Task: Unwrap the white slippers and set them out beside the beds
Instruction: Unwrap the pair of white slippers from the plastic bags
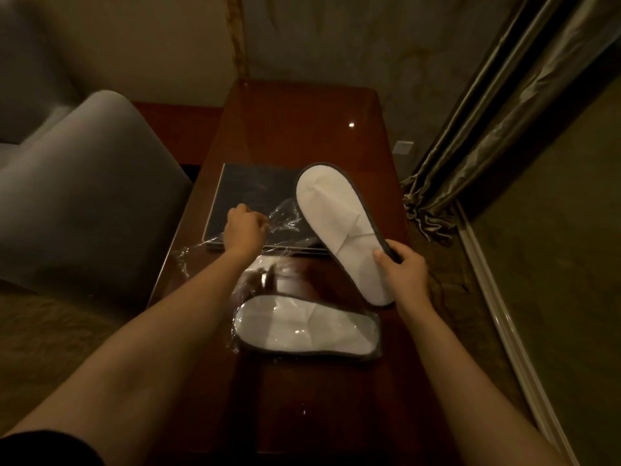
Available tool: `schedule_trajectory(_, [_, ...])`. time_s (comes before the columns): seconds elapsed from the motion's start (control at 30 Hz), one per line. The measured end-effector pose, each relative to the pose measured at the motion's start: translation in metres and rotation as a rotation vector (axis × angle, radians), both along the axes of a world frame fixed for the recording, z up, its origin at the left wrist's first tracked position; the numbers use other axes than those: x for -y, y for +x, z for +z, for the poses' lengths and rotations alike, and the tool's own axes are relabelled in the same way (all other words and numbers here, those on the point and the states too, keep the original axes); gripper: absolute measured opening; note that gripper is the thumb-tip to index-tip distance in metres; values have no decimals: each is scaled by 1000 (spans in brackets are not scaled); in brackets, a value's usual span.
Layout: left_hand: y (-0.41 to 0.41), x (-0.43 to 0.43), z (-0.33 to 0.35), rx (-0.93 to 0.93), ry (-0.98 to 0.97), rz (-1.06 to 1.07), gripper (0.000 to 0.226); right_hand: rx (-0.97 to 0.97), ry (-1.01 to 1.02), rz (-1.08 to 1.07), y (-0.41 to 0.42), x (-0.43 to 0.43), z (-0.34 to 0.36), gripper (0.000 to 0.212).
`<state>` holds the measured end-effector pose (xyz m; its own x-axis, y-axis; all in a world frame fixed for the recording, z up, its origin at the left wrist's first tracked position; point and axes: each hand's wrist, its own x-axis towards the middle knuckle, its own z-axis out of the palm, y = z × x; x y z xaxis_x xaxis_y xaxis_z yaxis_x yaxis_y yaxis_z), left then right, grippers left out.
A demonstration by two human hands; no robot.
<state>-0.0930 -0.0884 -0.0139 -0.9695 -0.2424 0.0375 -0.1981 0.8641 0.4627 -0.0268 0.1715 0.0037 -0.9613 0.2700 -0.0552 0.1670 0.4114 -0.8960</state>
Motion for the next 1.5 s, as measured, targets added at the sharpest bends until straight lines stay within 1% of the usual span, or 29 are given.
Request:
schedule_trajectory(0.1, [-23,-17,-5,56,8,-7,26,2,-57,-66,-9,2,-4,9])
schedule_trajectory(0.2, [-41,-32,-14,123,37,-24,31,1,-37,-137,-17,2,-12,25])
schedule_trajectory(0.33, [-54,-51,-28,208,136,-135,36,19,-17,-94,-23,1,-29,24])
schedule_trajectory(0.37, [-56,-55,-31,202,174,-161,33,32,-15,-69,-25,1,-34,24])
schedule_trajectory(0.43, [-56,-56,-35,163,295,-144,30,66,-23,-14,-31,2,-44,25])
schedule_trajectory(0.53, [-50,-47,-39,95,473,-88,46,122,-13,50,-38,7,-57,25])
schedule_trajectory(0.6, [-45,-39,-41,85,582,-70,52,154,-13,92,-43,11,-64,26])
schedule_trajectory(0.7, [-37,-28,-41,63,559,-20,54,180,18,152,-50,15,-72,28])
schedule_trajectory(0.8, [-23,-23,-36,-24,589,-26,55,183,148,191,-56,18,-76,30])
schedule_trajectory(0.87, [-6,-25,-33,-95,469,-107,47,167,322,220,-59,20,-79,33])
schedule_trajectory(0.9, [6,-28,-33,-125,393,-182,42,162,425,231,-61,21,-80,36])
schedule_trajectory(0.93, [19,-33,-35,-144,321,-282,38,154,507,234,-62,21,-81,37])
schedule_trajectory(1.0, [44,-45,-38,-116,191,-522,35,127,590,233,-64,22,-83,37])
schedule_trajectory(1.07, [65,-57,-46,5,55,-724,45,109,611,249,-64,23,-86,35])
schedule_trajectory(1.13, [80,-65,-58,157,-112,-837,70,115,601,275,-65,23,-87,36])
schedule_trajectory(1.2, [94,-69,-70,279,-238,-889,95,136,565,291,-63,21,-88,36])
schedule_trajectory(1.27, [104,-72,-78,328,-291,-913,111,119,494,278,-55,18,-88,35])
schedule_trajectory(1.33, [109,-76,-82,322,-351,-914,116,43,430,222,-36,12,-88,31])
schedule_trajectory(1.4, [113,-80,-82,295,-388,-890,116,3,402,143,-7,3,-91,28])
schedule_trajectory(1.5, [115,-85,-80,285,-402,-865,115,65,421,55,46,-17,-100,26])
